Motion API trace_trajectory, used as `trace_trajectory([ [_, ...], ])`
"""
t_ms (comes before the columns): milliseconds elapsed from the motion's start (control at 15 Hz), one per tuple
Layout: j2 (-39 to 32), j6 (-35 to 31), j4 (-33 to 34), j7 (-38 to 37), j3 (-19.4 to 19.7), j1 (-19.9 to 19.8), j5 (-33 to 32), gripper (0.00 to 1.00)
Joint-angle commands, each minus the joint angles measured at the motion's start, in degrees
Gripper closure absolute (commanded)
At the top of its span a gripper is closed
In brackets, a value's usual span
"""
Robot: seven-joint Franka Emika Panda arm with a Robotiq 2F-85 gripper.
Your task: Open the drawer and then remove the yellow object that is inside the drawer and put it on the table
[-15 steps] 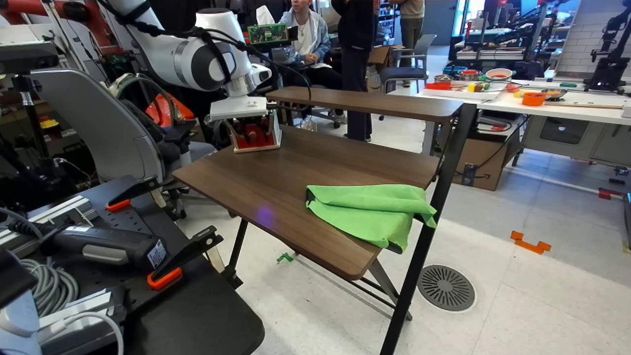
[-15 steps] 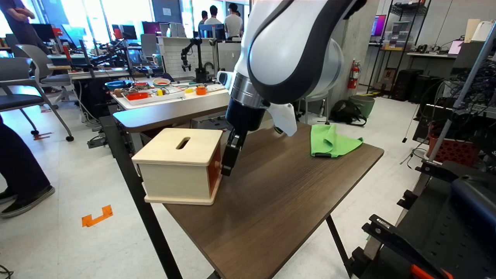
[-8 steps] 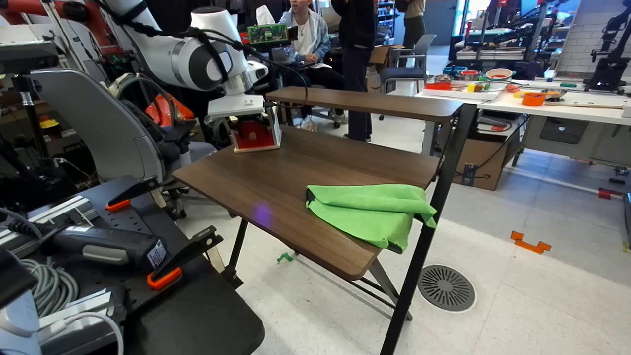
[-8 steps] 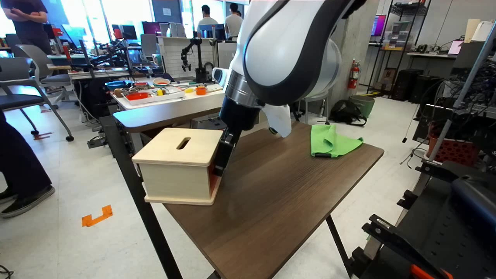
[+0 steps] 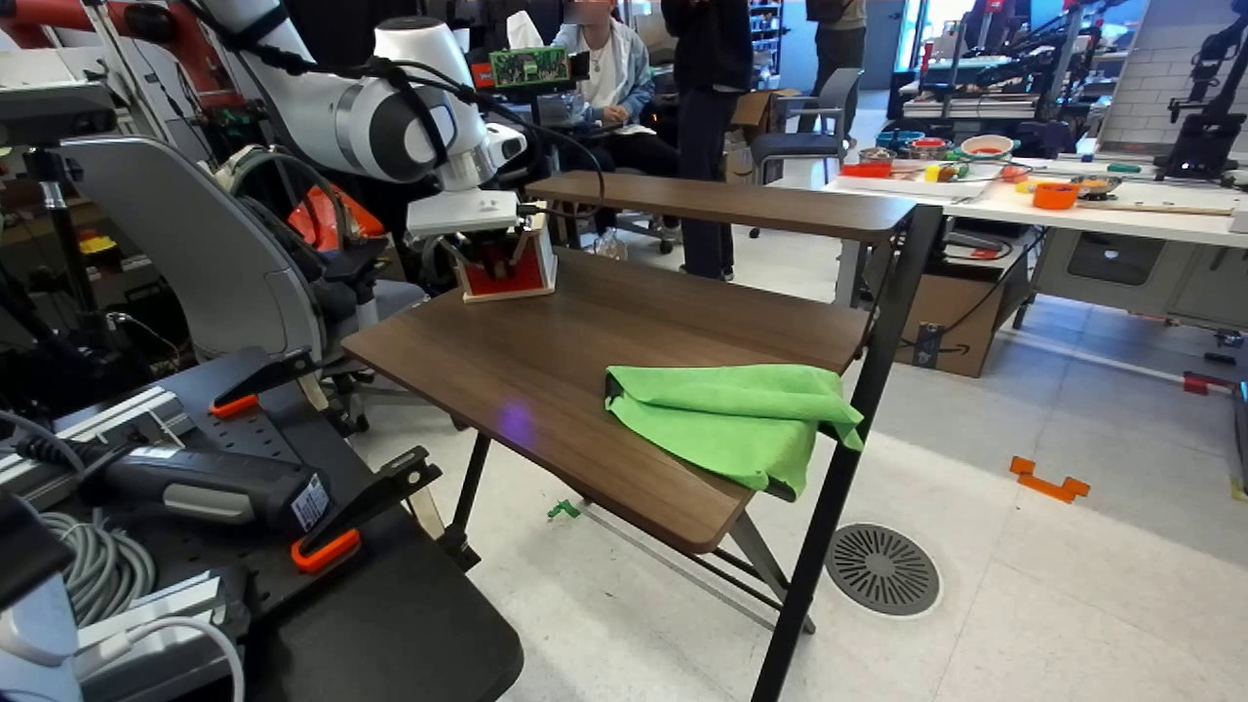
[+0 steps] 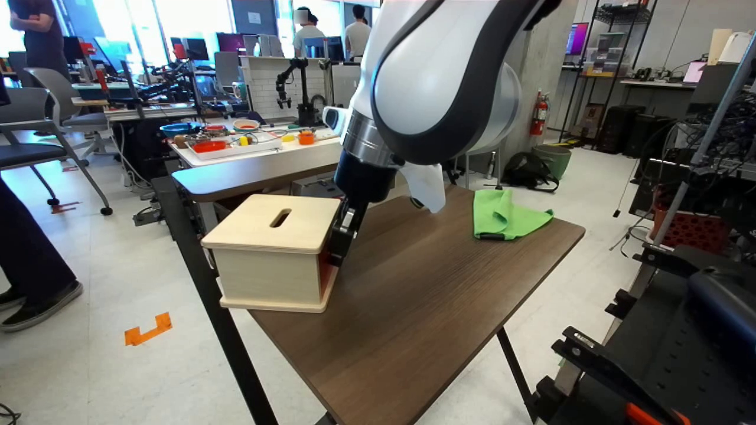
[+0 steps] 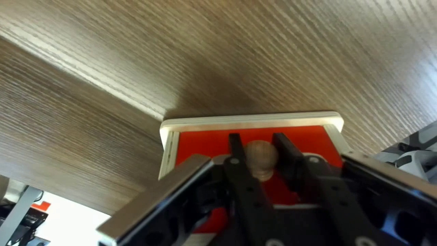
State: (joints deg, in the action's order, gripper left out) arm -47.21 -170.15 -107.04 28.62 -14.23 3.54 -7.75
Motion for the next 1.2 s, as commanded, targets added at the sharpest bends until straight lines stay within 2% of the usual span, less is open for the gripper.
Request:
trace_trajectory([
  [0, -0.3, -1.3, 0.0, -1.8, 0.3, -0.3, -2.4, 0.93],
  [400, 1.3, 0.4, -1.4, -2.5, 1.3, -0.3, -2.4, 0.93],
  [1133, 3.9, 0.8, -5.5, -1.8, 0.9, -2.3, -2.3, 0.93],
])
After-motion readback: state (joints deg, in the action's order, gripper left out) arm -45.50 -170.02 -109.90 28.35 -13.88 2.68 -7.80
